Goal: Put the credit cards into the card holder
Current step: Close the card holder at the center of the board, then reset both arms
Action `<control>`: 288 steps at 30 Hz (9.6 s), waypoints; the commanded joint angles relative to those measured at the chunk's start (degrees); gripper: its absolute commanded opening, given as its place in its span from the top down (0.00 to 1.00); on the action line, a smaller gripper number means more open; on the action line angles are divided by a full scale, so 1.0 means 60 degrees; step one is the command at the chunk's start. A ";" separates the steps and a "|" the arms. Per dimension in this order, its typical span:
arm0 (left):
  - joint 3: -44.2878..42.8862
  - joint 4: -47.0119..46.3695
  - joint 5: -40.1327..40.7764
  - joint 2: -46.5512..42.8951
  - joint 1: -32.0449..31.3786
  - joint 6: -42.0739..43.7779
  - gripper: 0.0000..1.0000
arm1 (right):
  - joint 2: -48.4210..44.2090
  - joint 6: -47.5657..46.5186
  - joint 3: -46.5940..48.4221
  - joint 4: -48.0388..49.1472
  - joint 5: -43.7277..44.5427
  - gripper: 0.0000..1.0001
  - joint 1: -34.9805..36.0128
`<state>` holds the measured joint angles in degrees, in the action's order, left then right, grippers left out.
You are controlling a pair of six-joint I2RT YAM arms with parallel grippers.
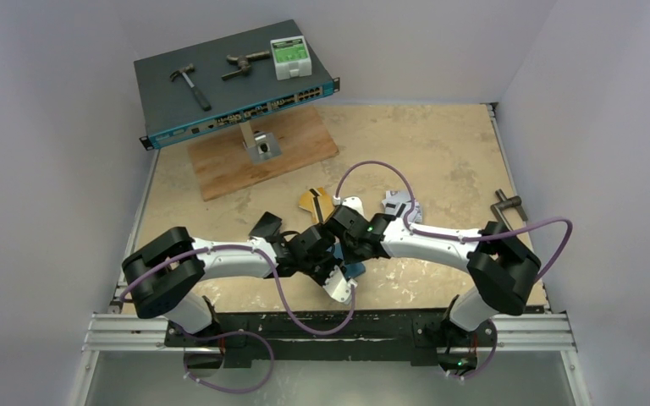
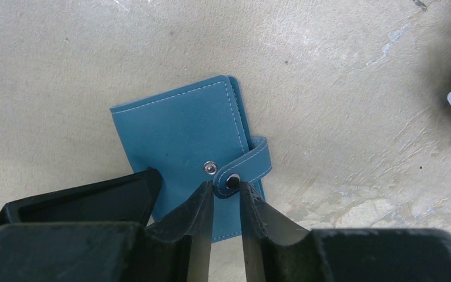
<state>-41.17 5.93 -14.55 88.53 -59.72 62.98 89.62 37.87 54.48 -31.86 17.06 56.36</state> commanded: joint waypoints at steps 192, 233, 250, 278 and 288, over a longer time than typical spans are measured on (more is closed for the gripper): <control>-0.0140 0.0644 -0.0751 -0.0209 0.0315 -0.0111 1.00 | -0.0432 0.0690 -0.1767 0.2770 -0.1245 1.00 -0.0575; -0.0313 0.0689 -0.0628 -0.0017 0.0315 -0.0202 1.00 | -0.0582 0.2429 -0.3881 0.3605 -0.1165 1.00 0.0164; -0.0613 0.0891 -0.0518 0.0191 0.0315 -0.0438 1.00 | -0.1062 0.4066 -0.4996 0.3713 -0.0183 1.00 0.1190; -0.1545 0.3109 -0.0341 -0.1938 0.1003 -0.1635 0.81 | -0.2709 0.5568 -0.5303 0.3755 -0.0108 0.58 0.2204; -0.2527 0.5426 -0.0848 -0.3437 0.2608 -0.3357 0.00 | -0.4006 0.4198 -0.3825 0.2430 0.0597 0.41 0.1600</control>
<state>-56.47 33.23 -18.31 70.26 -45.65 49.23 67.77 67.96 27.66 -9.13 19.77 66.57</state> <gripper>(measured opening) 0.981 0.558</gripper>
